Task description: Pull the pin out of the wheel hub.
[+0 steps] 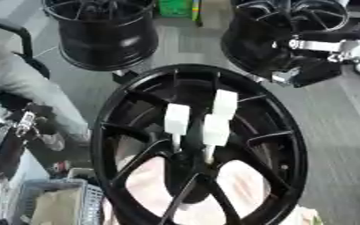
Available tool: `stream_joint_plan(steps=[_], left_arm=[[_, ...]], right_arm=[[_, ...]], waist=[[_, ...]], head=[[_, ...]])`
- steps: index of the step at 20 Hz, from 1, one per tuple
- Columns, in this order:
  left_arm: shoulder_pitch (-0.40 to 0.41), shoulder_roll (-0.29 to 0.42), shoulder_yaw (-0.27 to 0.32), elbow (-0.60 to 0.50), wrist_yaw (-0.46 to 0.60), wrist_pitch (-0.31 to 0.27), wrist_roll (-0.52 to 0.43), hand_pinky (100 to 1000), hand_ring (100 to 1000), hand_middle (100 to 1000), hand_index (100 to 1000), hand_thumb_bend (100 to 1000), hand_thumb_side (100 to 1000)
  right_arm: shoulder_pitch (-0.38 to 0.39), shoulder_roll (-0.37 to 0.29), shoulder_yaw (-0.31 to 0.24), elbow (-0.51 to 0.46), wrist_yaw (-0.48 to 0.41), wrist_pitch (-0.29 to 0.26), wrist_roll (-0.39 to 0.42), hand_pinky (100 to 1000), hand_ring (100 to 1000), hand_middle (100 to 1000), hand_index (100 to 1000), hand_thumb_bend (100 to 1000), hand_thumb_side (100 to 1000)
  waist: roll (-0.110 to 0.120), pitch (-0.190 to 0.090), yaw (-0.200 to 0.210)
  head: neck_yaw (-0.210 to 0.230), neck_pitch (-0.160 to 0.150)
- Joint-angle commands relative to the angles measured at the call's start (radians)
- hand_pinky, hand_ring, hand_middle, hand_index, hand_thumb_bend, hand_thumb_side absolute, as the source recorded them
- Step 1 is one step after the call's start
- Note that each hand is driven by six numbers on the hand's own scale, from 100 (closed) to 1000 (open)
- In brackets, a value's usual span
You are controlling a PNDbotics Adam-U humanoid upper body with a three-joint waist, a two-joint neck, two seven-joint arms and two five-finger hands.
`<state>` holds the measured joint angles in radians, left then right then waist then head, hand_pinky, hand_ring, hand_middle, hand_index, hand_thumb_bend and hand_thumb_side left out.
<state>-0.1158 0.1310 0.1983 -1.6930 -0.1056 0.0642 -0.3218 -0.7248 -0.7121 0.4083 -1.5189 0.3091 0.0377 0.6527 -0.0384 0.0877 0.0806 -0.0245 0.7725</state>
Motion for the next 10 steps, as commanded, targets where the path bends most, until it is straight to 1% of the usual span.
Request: stream_joint_plan(steps=[1, 10], left_arm=[[-0.01, 0.018, -0.003, -0.013, 0.004, -0.002, -0.003, 654, 606, 630, 730, 100, 795], [-0.011, 0.016, -0.005, -0.012, 0.002, -0.001, -0.005, 655, 608, 632, 730, 100, 796]], right_arm=[[-0.029, -0.007, -0.003, 0.0, 0.018, -0.017, 0.016, 773, 896, 912, 977, 102, 590], [-0.05, 0.022, 0.008, -0.006, 0.027, -0.029, 0.035, 775, 899, 923, 992, 112, 615]], waist=[[0.001, -0.008, 0.0], [0.0, -0.008, 0.003]], head=[[-0.003, -0.003], [-0.006, -0.003]])
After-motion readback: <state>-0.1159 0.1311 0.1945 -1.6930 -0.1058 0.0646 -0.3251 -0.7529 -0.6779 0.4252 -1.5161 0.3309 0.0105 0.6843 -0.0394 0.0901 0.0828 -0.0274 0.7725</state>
